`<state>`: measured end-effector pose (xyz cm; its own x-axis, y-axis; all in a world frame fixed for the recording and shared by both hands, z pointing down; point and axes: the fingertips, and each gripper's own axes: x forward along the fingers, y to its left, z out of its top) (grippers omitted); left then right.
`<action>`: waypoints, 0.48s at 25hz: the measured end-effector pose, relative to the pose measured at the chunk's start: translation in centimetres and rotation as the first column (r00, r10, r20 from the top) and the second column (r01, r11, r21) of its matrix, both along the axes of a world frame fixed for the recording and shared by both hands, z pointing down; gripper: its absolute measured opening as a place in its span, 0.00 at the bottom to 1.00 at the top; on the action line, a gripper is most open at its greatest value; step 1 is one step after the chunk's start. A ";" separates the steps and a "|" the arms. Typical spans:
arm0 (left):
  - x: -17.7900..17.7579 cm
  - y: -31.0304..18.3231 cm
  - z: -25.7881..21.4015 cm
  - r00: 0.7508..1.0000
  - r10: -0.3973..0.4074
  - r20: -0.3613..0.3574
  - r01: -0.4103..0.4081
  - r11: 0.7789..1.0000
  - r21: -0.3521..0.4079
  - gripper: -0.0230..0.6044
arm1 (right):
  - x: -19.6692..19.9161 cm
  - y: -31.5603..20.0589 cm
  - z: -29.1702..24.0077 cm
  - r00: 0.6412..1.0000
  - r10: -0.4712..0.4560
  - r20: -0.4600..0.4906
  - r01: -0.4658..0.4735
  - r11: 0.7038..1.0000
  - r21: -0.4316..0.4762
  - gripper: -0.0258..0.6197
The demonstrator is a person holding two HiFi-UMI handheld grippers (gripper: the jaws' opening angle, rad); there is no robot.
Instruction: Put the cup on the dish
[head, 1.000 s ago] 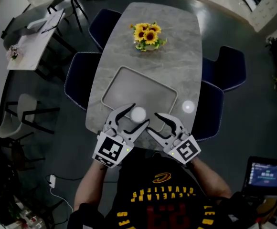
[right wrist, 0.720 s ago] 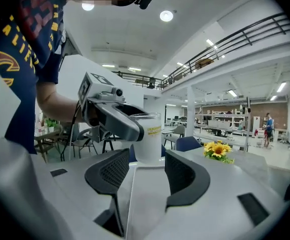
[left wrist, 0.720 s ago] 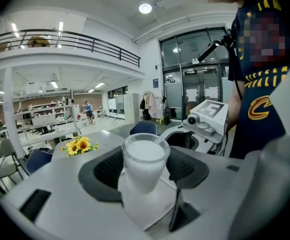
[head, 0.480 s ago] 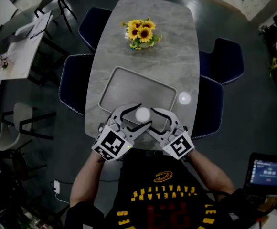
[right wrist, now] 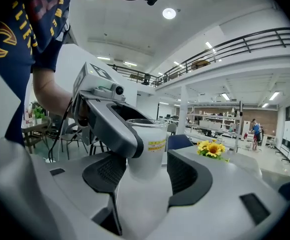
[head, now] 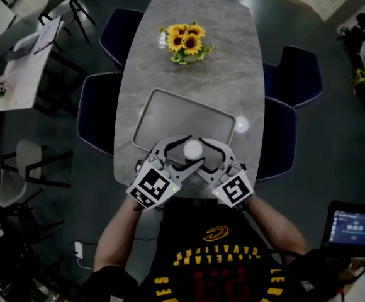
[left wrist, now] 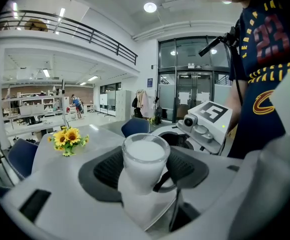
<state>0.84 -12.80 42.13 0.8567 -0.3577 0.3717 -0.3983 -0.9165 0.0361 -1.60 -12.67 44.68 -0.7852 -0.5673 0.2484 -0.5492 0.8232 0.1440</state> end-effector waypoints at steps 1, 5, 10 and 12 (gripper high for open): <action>-0.1 -0.2 0.3 1.000 0.000 -0.005 0.000 1.000 -0.008 0.46 | -0.2 -0.2 0.2 1.000 0.004 -0.006 -0.004 1.000 0.003 0.42; -0.7 -0.9 1.0 1.000 -0.001 -0.021 0.000 0.999 -0.036 0.46 | -0.7 -0.8 0.9 1.000 0.023 -0.008 -0.023 1.000 -0.006 0.42; -1.1 -1.8 1.2 1.000 0.005 -0.026 -0.006 0.998 -0.056 0.46 | -1.3 -1.8 0.9 0.999 0.045 -0.022 -0.045 0.999 0.007 0.42; -1.1 -2.2 1.3 1.000 0.008 -0.026 -0.010 0.998 -0.061 0.46 | -1.3 -2.1 1.0 0.998 0.057 -0.026 -0.057 0.998 0.008 0.42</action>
